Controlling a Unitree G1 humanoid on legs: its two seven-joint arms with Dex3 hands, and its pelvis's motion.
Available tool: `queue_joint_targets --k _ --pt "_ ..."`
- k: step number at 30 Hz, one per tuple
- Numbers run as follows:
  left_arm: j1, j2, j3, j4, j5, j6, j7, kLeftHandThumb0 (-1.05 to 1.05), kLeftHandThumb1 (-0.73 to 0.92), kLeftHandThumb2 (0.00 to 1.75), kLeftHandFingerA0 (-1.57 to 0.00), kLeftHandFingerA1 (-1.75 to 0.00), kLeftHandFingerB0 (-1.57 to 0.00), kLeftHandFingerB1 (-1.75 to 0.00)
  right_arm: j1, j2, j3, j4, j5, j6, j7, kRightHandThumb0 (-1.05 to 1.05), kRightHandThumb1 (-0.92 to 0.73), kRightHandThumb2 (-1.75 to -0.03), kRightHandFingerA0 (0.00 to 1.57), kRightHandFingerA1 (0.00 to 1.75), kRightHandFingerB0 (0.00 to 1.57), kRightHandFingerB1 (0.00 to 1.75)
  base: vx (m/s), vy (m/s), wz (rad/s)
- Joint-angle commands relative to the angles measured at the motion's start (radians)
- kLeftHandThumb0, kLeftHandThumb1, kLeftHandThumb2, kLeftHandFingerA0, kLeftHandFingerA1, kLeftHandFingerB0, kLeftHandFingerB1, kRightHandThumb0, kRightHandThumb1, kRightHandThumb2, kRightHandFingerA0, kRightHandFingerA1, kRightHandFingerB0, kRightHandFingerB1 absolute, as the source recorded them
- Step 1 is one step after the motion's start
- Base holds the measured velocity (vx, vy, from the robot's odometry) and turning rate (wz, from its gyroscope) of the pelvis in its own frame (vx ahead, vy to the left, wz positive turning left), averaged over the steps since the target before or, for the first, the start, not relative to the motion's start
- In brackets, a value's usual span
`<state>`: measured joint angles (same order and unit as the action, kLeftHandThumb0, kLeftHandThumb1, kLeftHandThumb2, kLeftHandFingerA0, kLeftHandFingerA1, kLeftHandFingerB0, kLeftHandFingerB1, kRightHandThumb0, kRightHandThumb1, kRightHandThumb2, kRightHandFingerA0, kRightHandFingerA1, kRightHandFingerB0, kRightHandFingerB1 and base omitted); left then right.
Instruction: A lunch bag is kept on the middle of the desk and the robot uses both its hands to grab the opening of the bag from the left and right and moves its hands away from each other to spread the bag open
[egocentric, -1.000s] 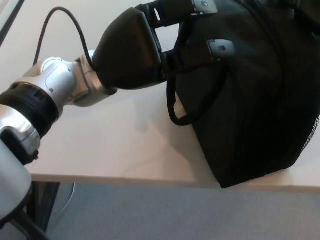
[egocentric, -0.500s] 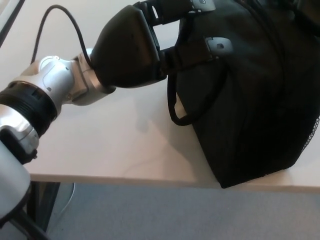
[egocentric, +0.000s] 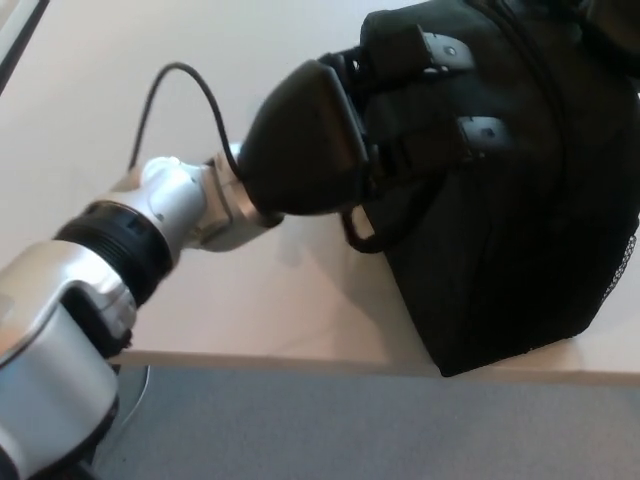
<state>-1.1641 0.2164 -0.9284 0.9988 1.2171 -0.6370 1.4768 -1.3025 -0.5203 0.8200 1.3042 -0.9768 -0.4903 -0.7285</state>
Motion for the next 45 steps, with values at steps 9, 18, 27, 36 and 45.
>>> queue_joint_targets --k 9,18,27,36,45 --pt "0.025 -0.065 0.010 0.074 -0.015 0.019 0.038 -0.07 0.53 0.56 -0.57 -0.57 -0.52 -0.39 0.021 0.006 0.026 0.006 -0.036 0.006 -0.018 -0.41 -0.55 -0.57 0.52 0.38 0.42 0.34 0.00 0.000 0.00" --pt "0.074 -0.071 0.058 0.088 -0.054 0.067 -0.040 0.00 0.35 0.86 -0.36 -0.58 -0.07 -0.47 0.026 0.009 0.020 0.007 -0.020 -0.016 -0.011 -0.42 -0.55 -0.57 0.49 0.38 0.40 0.33 0.00 0.000 0.00" --pt "0.113 -0.104 0.153 0.156 -0.127 0.098 -0.029 -0.05 0.53 0.56 -0.58 -0.49 -0.28 -0.32 0.014 0.008 0.046 0.009 -0.044 0.000 -0.031 -0.50 -0.45 -0.74 0.47 0.50 0.34 0.44 0.00 0.000 0.00" --pt "0.131 -0.131 0.236 0.203 -0.181 0.119 -0.064 -0.04 0.58 0.57 -0.51 -0.46 -0.24 -0.32 -0.001 0.002 0.046 0.015 -0.042 0.003 -0.005 -0.40 -0.61 -0.59 0.49 0.37 0.38 0.33 0.00 0.000 0.00" --pt "0.121 -0.177 0.225 0.186 -0.183 0.104 -0.079 -0.03 0.59 0.58 -0.50 -0.42 -0.23 -0.33 -0.010 0.019 0.057 0.012 -0.051 0.012 0.024 -0.42 -0.66 -0.60 0.47 0.36 0.36 0.32 0.00 0.000 0.00"
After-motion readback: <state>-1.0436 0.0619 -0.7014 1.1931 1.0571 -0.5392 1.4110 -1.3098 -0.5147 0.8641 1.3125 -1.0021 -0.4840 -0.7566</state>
